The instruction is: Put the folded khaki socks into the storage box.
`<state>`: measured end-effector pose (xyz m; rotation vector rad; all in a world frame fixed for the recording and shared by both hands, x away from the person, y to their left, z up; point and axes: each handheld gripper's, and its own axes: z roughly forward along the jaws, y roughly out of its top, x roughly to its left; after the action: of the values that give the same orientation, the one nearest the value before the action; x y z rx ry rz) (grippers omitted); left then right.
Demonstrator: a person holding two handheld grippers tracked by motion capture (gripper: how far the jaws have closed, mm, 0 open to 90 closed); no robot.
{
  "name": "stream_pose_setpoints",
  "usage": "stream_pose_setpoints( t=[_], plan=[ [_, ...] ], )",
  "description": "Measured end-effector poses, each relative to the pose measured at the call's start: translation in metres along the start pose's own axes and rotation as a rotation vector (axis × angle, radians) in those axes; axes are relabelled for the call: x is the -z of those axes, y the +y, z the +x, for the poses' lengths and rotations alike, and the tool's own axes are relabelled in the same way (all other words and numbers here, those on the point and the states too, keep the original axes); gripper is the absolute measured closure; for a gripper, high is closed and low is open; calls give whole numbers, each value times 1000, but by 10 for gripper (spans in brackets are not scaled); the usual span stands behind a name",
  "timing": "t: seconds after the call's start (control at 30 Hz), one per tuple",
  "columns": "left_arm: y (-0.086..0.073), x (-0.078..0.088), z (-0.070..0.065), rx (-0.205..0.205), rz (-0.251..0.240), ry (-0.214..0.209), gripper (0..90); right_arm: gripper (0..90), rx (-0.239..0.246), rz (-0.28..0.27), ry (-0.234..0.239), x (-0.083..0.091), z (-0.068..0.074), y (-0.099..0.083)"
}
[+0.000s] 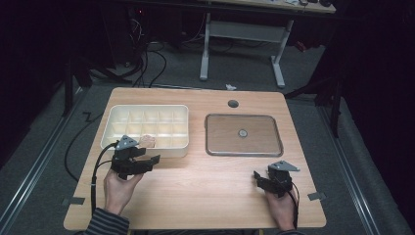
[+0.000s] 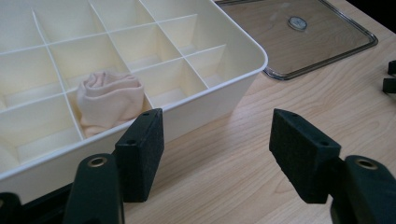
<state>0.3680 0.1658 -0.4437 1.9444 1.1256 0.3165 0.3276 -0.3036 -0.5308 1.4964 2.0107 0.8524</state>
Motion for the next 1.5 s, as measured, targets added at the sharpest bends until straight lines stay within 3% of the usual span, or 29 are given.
stream_pose_setpoints(
  t=[0.27, 1.5],
  plan=[
    [-2, -4, -7, -18, 7, -11, 356, 364, 0, 0, 0, 0, 0, 0],
    [-21, -29, -25, -3, 41, -81, 339, 363, 0, 1, 1, 0, 0, 0]
  ],
)
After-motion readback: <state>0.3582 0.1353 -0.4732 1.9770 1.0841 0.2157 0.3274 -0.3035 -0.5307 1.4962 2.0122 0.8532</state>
